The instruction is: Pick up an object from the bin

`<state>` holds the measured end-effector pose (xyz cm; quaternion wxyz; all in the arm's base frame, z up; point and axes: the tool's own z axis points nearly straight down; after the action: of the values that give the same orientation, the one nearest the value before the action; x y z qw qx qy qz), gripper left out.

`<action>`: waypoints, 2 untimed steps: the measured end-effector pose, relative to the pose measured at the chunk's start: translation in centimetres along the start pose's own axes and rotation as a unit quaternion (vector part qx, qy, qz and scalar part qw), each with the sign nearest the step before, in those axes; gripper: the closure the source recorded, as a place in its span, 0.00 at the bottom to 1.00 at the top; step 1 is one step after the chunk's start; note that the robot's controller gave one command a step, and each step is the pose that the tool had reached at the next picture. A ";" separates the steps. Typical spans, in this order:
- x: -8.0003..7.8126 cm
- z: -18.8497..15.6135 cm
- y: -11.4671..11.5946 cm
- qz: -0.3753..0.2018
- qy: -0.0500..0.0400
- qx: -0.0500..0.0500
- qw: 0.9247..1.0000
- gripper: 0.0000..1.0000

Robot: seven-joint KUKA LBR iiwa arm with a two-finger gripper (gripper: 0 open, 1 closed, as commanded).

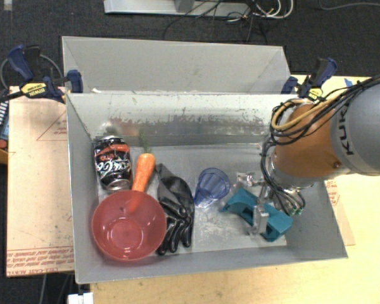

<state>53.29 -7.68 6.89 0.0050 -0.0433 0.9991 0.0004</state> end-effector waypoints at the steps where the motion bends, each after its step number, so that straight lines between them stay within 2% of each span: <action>1: -7.9 -0.1 6.4 -0.194 0.004 -0.007 0.981 1.00; 2: -7.9 -0.1 6.4 -0.194 0.004 -0.007 0.981 1.00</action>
Offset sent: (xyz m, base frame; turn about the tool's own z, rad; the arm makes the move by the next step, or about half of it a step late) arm 0.0000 0.0000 0.0000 0.0000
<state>60.62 -0.60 7.08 0.0006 -0.2367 0.9716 0.0060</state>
